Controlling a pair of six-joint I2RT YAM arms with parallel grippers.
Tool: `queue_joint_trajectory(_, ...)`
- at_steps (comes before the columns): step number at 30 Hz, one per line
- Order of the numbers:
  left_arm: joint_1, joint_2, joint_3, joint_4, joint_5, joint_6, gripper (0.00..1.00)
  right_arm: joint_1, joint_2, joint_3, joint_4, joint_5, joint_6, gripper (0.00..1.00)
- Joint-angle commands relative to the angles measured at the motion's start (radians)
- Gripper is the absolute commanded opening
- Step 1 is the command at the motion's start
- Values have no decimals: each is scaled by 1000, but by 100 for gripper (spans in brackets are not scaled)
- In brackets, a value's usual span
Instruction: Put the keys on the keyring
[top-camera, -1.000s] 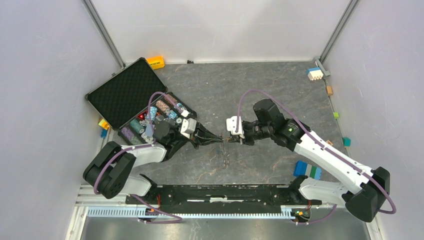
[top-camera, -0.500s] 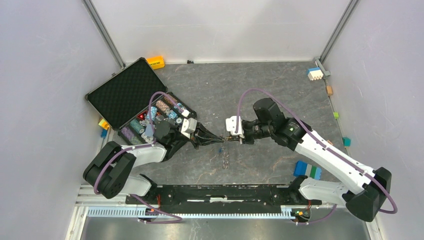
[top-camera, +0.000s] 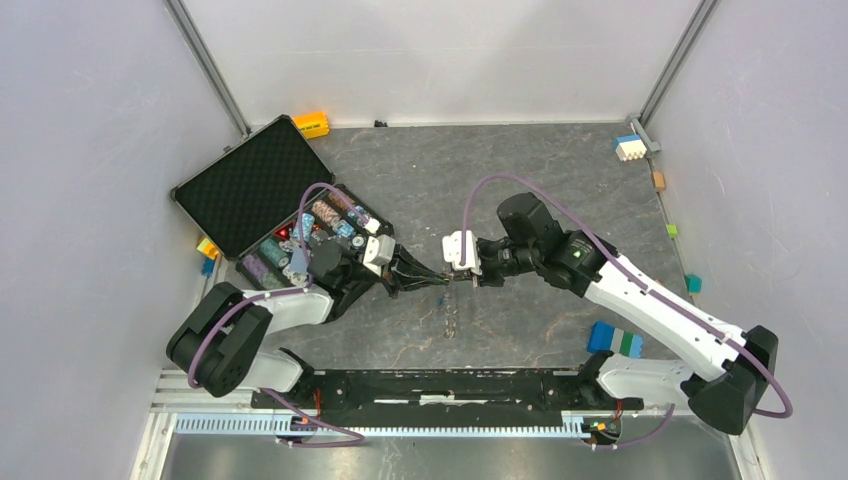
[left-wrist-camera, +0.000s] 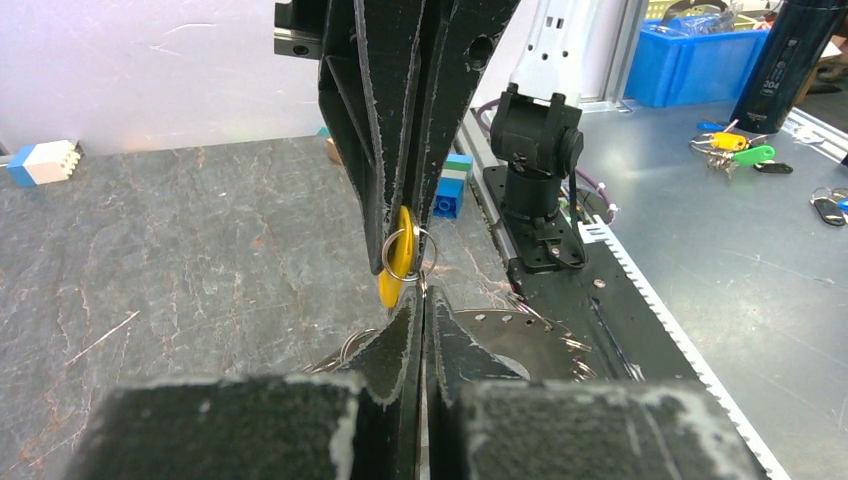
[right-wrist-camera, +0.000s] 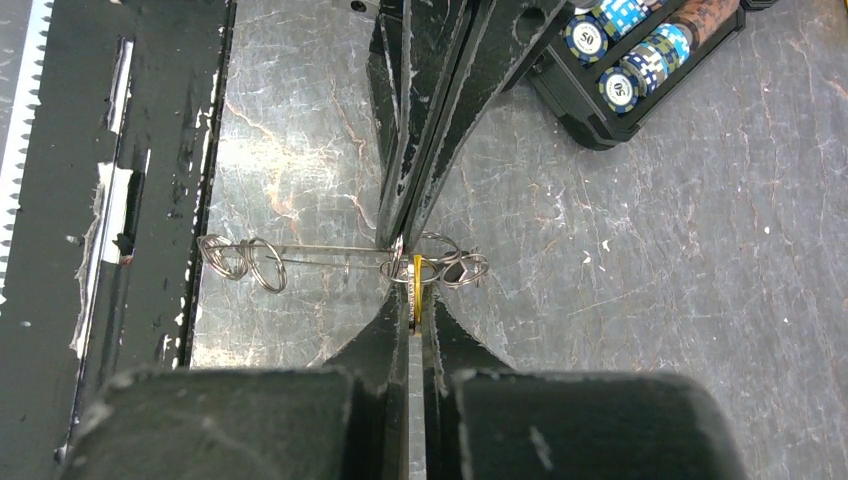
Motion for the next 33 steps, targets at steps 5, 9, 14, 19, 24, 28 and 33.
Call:
queue_joint_trajectory(5,3,4,33,-14,7,65,2,40,39,105,-19,74,-4,0)
queue_joint_trajectory(9,2,2,36,-26,9,72,2,63,70,160,-75,142,-32,0)
queue_joint_trajectory(14,3,6,41,-32,13,70,4,85,71,176,-88,232,-66,0)
queue_joint_trajectory(19,5,-7,41,-57,13,89,16,108,74,202,-123,354,-118,0)
queue_joint_trajectory(24,14,-17,46,-78,2,96,36,143,83,247,-172,477,-158,0)
queue_joint_trajectory(28,38,-28,42,-82,-16,95,56,171,91,263,-190,549,-177,0)
queue_joint_trajectory(33,73,-65,33,-106,-47,92,74,207,108,281,-214,704,-214,0)
